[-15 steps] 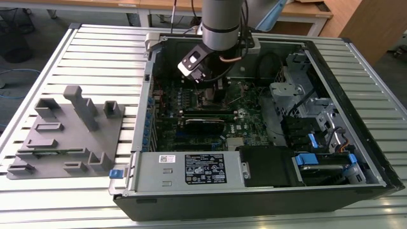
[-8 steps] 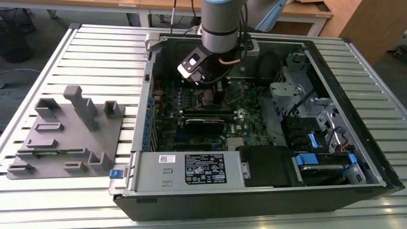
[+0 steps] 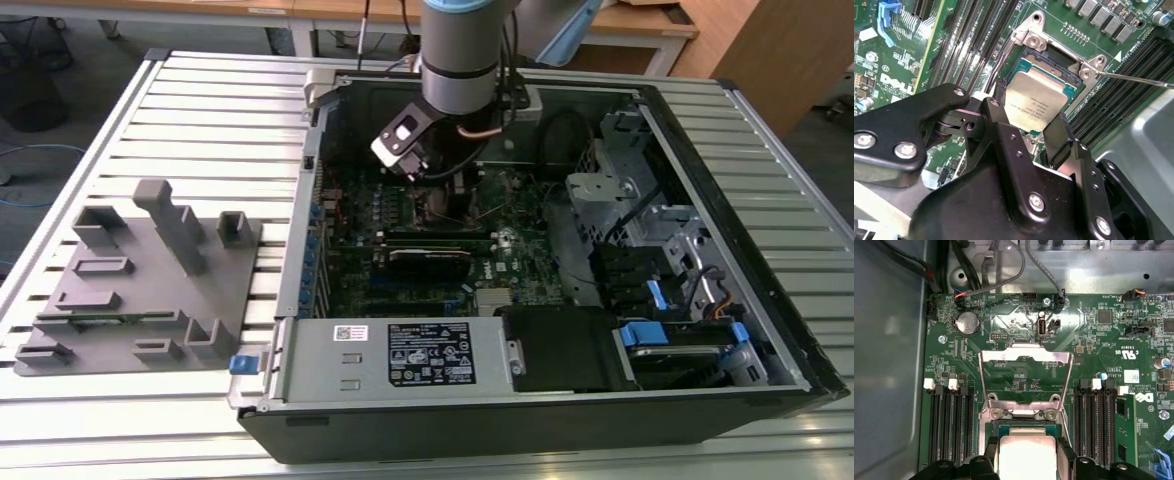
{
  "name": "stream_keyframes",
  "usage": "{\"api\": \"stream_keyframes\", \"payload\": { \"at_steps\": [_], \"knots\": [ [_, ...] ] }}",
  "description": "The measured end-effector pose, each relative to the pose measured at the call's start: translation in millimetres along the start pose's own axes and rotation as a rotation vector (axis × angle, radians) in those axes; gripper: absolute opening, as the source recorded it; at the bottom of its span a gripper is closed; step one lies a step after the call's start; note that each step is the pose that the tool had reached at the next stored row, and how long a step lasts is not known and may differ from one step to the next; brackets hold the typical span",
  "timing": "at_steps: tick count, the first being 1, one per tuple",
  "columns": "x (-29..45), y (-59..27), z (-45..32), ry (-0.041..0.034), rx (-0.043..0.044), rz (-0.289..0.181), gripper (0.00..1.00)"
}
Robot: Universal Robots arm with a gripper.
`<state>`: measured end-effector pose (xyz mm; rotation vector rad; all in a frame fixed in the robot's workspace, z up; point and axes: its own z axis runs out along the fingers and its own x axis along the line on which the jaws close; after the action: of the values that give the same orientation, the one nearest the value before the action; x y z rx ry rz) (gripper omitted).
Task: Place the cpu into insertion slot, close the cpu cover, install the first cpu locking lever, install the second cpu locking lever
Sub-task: 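Place the cpu into insertion slot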
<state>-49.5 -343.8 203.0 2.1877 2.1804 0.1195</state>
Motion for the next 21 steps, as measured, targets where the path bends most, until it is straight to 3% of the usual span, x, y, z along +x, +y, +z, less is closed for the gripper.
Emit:
{"api": "stream_keyframes", "payload": {
  "at_steps": [9,21],
  "knots": [
    [0.0,-1.3,6.3,-0.0003,0.0000,0.003,0.54],
    [3.6,-3.5,9.1,0.0030,0.0000,0.004,0.54]
  ]
}}
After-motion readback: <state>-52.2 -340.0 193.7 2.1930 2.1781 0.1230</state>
